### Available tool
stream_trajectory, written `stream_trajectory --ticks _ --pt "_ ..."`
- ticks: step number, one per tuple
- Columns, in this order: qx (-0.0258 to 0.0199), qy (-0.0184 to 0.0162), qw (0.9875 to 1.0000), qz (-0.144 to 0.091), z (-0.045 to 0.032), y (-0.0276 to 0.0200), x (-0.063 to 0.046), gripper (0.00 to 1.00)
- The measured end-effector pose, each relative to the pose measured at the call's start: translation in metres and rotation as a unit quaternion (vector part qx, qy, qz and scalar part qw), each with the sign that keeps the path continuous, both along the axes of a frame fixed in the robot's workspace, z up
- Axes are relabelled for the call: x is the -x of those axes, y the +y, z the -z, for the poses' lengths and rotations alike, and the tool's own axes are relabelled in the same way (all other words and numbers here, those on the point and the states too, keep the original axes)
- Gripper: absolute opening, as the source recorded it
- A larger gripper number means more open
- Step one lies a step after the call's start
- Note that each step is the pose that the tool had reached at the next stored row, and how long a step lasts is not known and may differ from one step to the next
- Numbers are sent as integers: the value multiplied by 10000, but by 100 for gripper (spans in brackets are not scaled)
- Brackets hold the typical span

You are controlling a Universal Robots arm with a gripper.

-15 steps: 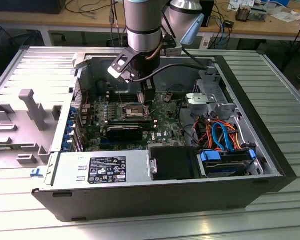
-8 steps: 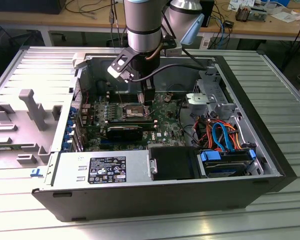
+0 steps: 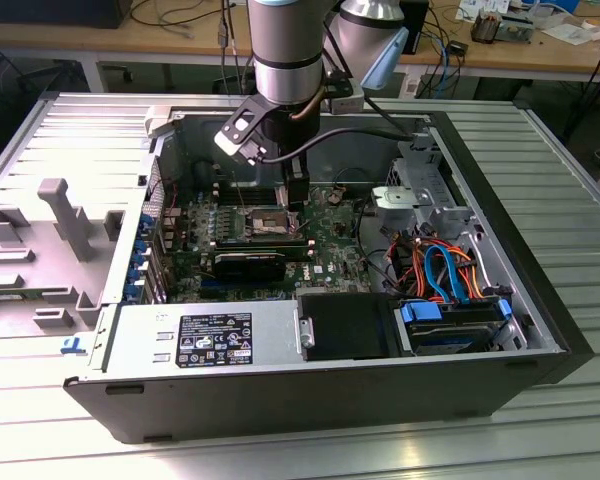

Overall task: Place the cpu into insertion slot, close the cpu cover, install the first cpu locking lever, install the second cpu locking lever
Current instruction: 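Place the cpu into insertion slot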

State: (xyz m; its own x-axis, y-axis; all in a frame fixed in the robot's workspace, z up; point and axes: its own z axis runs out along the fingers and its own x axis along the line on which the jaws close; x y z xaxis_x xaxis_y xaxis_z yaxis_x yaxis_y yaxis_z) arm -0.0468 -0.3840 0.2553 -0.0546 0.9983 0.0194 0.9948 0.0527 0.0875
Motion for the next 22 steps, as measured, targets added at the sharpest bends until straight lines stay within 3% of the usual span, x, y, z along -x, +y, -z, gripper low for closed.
stream_trajectory --ticks 22 --pt "1 0 9999 169 2 0 0 54"
